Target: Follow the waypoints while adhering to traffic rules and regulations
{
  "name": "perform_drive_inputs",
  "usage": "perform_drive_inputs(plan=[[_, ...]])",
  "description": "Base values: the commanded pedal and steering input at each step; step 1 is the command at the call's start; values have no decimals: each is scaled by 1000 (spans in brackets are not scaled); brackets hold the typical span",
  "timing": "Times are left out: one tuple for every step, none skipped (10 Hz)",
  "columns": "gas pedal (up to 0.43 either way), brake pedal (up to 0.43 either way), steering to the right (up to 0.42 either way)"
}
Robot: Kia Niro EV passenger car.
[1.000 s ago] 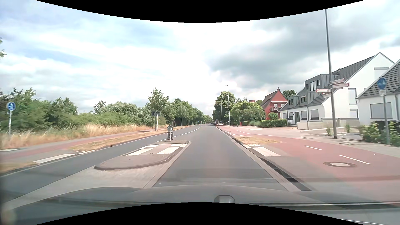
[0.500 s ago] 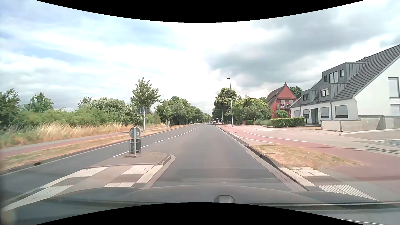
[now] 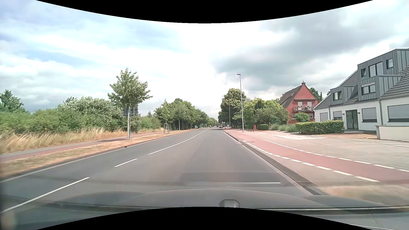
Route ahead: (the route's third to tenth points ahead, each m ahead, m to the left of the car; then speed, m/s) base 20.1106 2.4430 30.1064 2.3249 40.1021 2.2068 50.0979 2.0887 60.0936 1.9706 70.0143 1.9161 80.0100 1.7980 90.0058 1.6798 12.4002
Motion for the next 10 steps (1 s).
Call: perform_drive_inputs(plan=[[157, 12, -2], [150, 18, 1], [150, 12, 1], [150, 12, 1], [150, 18, 1], [150, 12, 1], [150, 12, 1], [150, 18, 0], [150, 18, 0], [169, 18, 0]])
